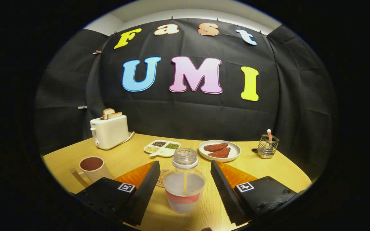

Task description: Take the bottle from table, then pour the juice into the cup, finally place the bottle on the coaster

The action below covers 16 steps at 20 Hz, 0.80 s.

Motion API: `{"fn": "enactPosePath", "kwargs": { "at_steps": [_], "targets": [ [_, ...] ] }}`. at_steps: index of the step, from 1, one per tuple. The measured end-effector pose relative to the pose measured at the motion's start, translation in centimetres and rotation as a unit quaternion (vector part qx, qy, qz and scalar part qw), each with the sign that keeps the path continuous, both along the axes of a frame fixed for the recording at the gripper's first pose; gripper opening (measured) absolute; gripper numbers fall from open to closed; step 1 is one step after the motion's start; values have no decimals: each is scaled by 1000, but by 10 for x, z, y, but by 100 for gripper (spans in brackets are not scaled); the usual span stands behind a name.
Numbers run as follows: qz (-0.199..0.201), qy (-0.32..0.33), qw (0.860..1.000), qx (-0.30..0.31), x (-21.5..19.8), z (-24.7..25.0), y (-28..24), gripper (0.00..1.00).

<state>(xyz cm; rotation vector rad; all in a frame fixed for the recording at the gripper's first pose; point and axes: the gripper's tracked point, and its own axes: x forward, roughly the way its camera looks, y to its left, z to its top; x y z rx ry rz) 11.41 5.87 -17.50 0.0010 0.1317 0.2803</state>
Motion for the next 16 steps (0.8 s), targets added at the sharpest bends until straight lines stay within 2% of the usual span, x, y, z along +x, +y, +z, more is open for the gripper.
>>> {"fn": "enactPosePath", "kwargs": {
  "at_steps": [10, 12, 13, 14, 16],
  "targets": [
    [12, 23, 1000, 11, 6, -31, 9, 97],
    [10, 28, 999, 11, 11, -36, 8, 93],
    [11, 29, 999, 16, 12, -36, 9, 83],
    [9, 30, 999, 15, 13, -36, 8, 79],
    [9, 33, 999, 10, 13, -37, 8, 78]
  ]
}}
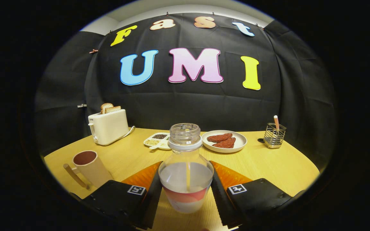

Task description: Take the bottle from table, then pour the juice into the cup, finally place the bottle on the coaster

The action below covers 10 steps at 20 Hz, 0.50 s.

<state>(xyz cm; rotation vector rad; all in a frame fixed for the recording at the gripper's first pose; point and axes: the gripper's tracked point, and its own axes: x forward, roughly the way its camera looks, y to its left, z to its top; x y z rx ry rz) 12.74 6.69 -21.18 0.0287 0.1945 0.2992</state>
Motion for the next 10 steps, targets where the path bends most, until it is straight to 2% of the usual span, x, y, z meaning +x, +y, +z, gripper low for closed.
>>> {"fn": "enactPosePath", "kwargs": {
  "at_steps": [5, 10],
  "targets": [
    [11, 2, 1000, -26, -3, 8, 1, 73],
    [40, -36, 994, -95, -4, 47, 10, 72]
  ]
}}
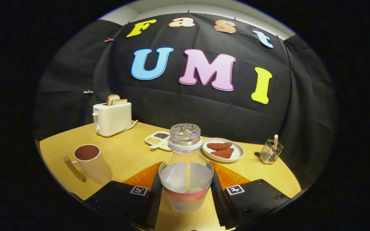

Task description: Take the bottle from table, then pour the juice into the cup, finally place the bottle on the coaster

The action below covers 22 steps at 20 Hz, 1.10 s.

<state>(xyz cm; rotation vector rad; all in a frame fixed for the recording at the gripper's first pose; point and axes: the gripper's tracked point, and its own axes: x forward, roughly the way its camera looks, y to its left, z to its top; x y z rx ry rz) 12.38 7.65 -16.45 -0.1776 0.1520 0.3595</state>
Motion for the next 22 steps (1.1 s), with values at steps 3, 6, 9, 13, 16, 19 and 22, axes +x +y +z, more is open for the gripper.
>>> {"fn": "enactPosePath", "kwargs": {
  "at_steps": [3, 6, 9, 13, 16, 19, 22],
  "targets": [
    [9, -14, 999, -42, 4, 24, 11, 72],
    [10, -28, 996, -86, 6, 44, 24, 72],
    [20, -44, 992, -119, 3, 55, 43, 72],
    [31, -70, 979, -189, -2, 52, 66, 72],
    [46, -87, 965, -242, -10, 41, 85, 72],
    [59, -106, 951, -284, -15, 34, 99, 72],
    [70, -130, 928, -342, -19, 27, 109, 72]
  ]
}}
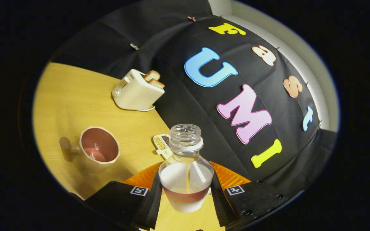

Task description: Take the bottle from table, then pour the juice into the cup, finally place the bottle on the coaster

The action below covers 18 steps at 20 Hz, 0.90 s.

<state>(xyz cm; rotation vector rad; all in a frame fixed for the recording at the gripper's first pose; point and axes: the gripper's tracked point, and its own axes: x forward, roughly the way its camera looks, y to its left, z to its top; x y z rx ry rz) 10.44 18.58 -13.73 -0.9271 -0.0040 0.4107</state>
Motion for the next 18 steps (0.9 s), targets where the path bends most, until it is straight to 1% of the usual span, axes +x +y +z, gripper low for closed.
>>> {"fn": "enactPosePath", "kwargs": {
  "at_steps": [3, 7, 11, 18],
  "targets": [
    [14, -17, 999, -41, -5, -6, 9, 72],
    [26, -17, 995, -92, -11, -24, 19, 72],
    [38, -18, 989, -139, -15, -39, 29, 72],
    [58, -27, 975, -211, -9, -55, 27, 72]
  ]
}}
